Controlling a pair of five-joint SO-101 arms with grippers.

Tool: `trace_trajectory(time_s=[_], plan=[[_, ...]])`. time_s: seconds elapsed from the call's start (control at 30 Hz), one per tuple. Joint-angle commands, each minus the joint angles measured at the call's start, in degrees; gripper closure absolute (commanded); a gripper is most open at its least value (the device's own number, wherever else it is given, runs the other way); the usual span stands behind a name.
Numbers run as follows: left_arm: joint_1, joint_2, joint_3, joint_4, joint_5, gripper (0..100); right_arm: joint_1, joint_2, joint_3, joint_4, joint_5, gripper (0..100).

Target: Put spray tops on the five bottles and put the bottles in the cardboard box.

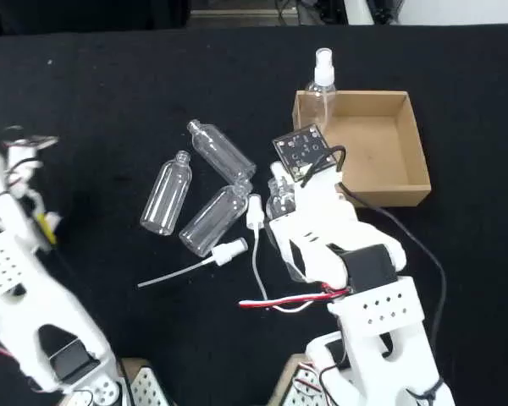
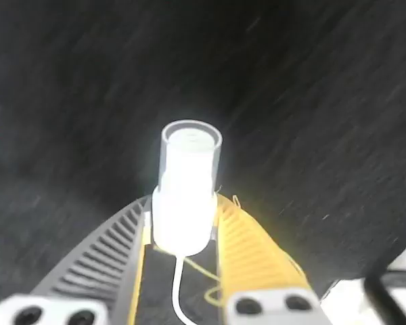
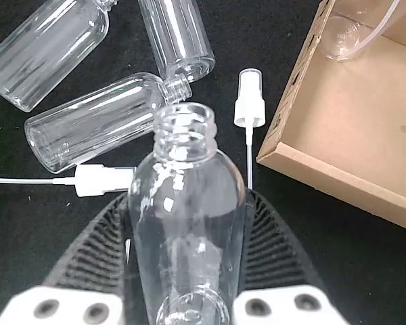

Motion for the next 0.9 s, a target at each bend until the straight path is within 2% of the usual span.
trace_trajectory(time_s=[0.0,0.13,0.37,0.87], plan=[[-5.5,-1.1,-1.3,0.8,-5.8,86,-0.4,-1.1,-0.4,-1.3,0.0,98.7],[-6.8,-1.1,-2.9,0.8,-8.6,74,-0.4,-1.1,-0.4,-1.3,0.0,98.7],[-6.2,-1.1,-10.3,1.2,-9.8,76,-0.4,-1.1,-0.4,-1.3,0.0,98.7],[-1.9,-0.4,-10.3,1.2,-5.9,77,-0.4,-1.1,-0.3,-1.3,0.0,98.7]])
